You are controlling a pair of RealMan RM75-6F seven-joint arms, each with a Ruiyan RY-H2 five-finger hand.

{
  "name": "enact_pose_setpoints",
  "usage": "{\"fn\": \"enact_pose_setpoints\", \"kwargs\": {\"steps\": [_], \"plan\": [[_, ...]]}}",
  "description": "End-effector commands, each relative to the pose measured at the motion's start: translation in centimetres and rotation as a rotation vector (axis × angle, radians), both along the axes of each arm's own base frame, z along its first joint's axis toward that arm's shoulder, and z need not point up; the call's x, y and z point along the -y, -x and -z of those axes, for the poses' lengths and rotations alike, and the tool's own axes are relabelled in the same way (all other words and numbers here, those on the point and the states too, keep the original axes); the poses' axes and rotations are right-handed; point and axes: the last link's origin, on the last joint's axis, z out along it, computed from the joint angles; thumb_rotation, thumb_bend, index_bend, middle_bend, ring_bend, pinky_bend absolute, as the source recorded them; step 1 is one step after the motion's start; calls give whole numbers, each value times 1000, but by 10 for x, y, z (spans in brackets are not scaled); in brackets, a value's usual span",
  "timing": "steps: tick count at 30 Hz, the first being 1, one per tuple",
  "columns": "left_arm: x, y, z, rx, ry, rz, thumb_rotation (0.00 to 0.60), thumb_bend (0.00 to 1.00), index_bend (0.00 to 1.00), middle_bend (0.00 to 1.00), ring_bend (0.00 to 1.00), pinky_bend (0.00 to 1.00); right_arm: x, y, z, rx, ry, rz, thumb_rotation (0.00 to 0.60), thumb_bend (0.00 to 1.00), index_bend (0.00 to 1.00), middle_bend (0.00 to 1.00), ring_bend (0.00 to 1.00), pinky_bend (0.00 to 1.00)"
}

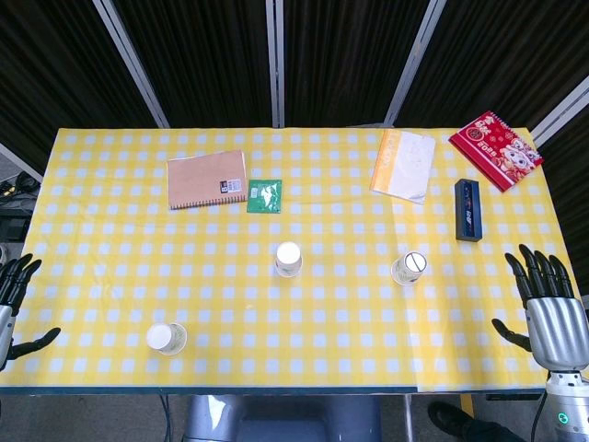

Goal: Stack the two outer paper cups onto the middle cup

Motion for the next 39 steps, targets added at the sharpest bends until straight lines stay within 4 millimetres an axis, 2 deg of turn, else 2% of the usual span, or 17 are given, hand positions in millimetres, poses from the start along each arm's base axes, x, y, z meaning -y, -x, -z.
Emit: {"fn": "enact_pose_setpoints", "kwargs": {"steps": [1,6,11,17,21,25,31,39], "plan": [[-1,0,-1,1,-2,-4,600,0,0,0,0,0,4,3,3,4,-16,14,600,0,83,0,0,0],[-3,2,0,-5,2,-20,600,0,0,0,0,0,16,4,8,-32,-46,26,600,0,83,0,0,0],[-7,5,0,-11,-1,-44,600,0,0,0,0,0,31,-3,19,-42,-78,14,600,0,83,0,0,0],[-13,9,6,-26,18,-67,600,0,0,0,0,0,75,-31,41,-33,-312,-54,600,0,98,0,0,9],[-17,11,9,-35,25,-84,600,0,0,0,0,0,107,-39,48,-86,-383,-62,600,36,134,51,0,148],[-22,15,11,-40,27,-108,600,0,0,0,0,0,132,-48,62,-31,-462,-25,600,54,154,131,30,287],[-25,18,16,-49,40,-130,600,0,0,0,0,0,149,-53,79,7,-543,9,600,81,186,173,67,313],[-29,21,19,-57,50,-153,600,0,0,0,0,0,163,-47,91,-5,-550,33,600,92,196,187,79,324]]}}
